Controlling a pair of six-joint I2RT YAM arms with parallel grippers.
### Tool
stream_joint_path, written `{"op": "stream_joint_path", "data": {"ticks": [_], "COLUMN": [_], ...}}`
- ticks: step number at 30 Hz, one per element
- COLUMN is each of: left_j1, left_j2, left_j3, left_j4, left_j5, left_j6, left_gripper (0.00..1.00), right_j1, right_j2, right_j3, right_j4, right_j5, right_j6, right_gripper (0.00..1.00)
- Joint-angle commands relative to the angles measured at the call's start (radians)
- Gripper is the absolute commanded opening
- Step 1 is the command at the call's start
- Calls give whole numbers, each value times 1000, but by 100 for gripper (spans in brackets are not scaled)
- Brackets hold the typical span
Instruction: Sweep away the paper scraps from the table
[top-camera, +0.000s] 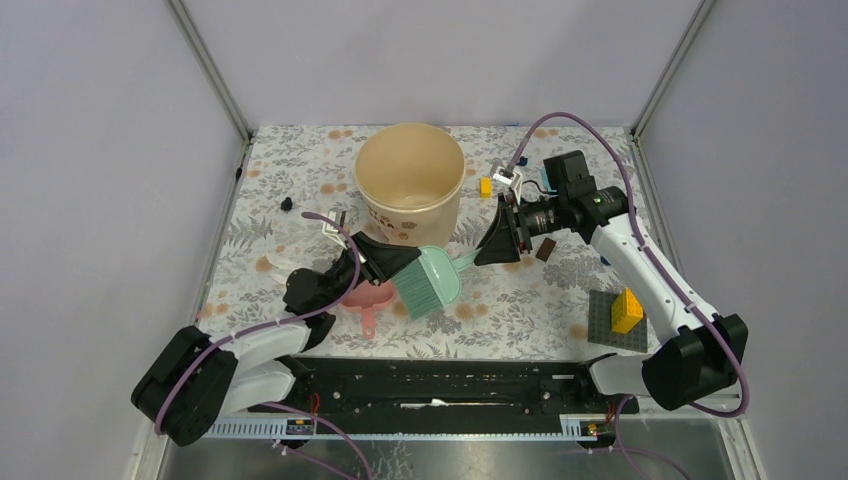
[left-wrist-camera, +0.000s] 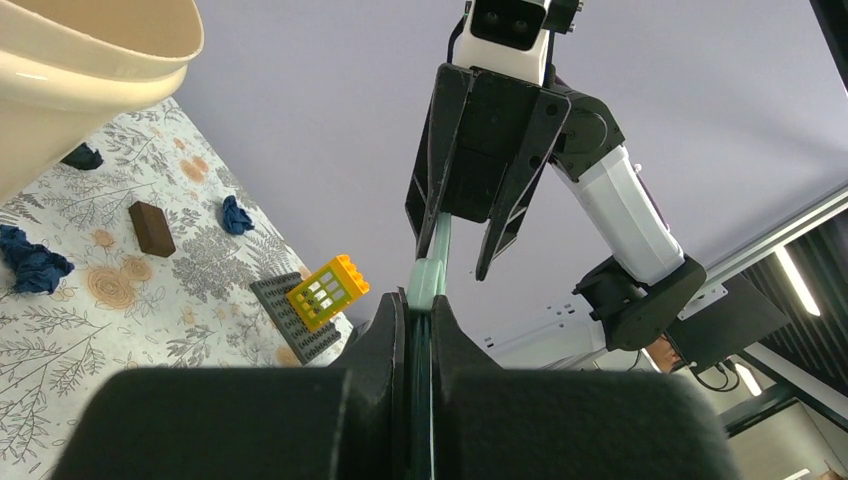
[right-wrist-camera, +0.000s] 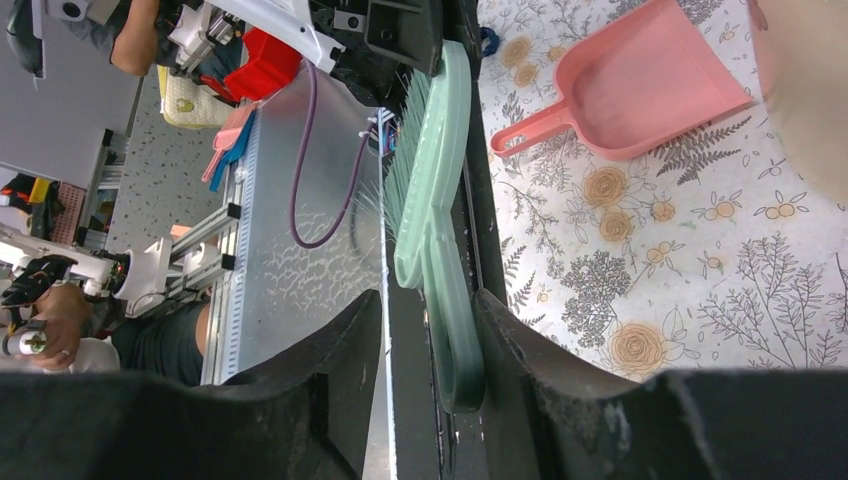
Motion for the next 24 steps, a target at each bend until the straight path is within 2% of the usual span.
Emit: {"op": "stream_joint_path", "data": {"ticks": [1, 19, 22, 24], "left_j1": [7, 6, 7, 7], "left_j2": [8, 75, 80, 88], "left_j3": [-9, 0, 1, 7], "left_j4": [85, 151, 153, 150], "left_j5": [-8, -6, -3, 8], "left_j6": [-3, -32, -32, -32], "left_gripper": [0, 0, 0, 0], "right_j1": [-2, -2, -2, -3], "right_j2": [-30, -31, -29, -27], "right_j3": [-15, -40, -44, -52], "right_j4": [31, 52, 53, 67], "right_j5": [8, 37, 48, 53], "right_j6": [12, 15, 15, 22], "right_gripper": [44, 27, 23, 16]}}
